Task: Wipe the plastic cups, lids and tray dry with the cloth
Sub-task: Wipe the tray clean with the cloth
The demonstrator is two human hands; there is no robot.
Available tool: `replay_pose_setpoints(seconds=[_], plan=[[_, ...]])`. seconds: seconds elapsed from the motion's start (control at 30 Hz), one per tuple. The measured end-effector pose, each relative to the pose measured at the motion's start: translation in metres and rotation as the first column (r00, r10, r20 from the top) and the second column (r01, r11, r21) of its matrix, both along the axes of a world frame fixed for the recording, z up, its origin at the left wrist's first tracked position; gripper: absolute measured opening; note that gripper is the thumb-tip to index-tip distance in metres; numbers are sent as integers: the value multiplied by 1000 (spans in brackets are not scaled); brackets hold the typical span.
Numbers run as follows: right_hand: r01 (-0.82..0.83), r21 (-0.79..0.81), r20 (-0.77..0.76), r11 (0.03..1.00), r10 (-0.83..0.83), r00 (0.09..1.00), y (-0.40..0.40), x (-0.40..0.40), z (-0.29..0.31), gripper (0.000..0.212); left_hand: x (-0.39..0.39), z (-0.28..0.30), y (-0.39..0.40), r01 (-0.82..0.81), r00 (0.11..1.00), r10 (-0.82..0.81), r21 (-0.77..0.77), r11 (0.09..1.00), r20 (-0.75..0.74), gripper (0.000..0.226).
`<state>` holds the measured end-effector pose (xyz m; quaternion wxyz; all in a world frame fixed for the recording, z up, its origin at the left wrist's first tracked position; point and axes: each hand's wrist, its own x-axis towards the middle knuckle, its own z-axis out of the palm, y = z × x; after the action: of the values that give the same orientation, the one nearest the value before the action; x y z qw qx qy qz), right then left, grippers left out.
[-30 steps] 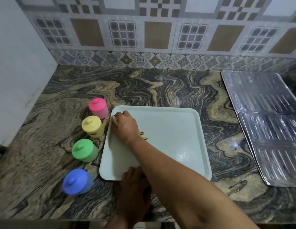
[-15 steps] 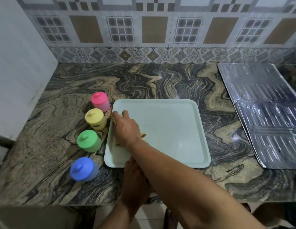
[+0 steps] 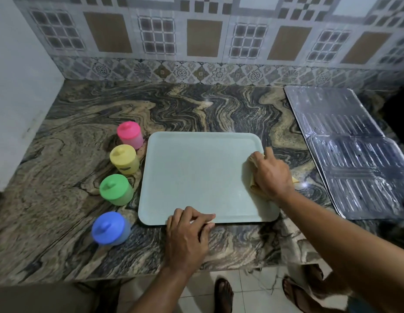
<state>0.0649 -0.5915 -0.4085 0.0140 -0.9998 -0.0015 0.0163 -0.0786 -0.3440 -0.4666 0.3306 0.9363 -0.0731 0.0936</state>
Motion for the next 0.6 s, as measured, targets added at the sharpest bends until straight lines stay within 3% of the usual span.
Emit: replay_pose_setpoints(seconds=[0.1, 0.17, 0.23, 0.33, 0.47, 0.6], plan=[[65, 64, 20, 996, -67, 998, 14, -2, 5, 54, -1, 1, 2, 0, 1000, 0, -43, 999, -3, 20], [85, 213, 89, 973, -106, 990, 40, -3, 6, 43, -3, 6, 4, -26, 999, 27, -57, 998, 23, 20], [28, 353, 156, 935, -88, 984, 82, -8, 8, 28, -7, 12, 9, -104, 993, 105, -36, 994, 46, 20], [-91, 479, 189, 873, -1, 982, 162, -18, 8, 27, -19, 7, 30, -253, 967, 252, 21, 967, 39, 21], [-224, 498, 161, 838, 164, 973, 260, -37, -8, 31, -28, -10, 62, -249, 967, 251, -52, 967, 47, 24], [-330, 454, 129, 827, 306, 943, 271, -40, -27, 40, -26, -13, 63, -284, 955, 291, -108, 953, 52, 15]])
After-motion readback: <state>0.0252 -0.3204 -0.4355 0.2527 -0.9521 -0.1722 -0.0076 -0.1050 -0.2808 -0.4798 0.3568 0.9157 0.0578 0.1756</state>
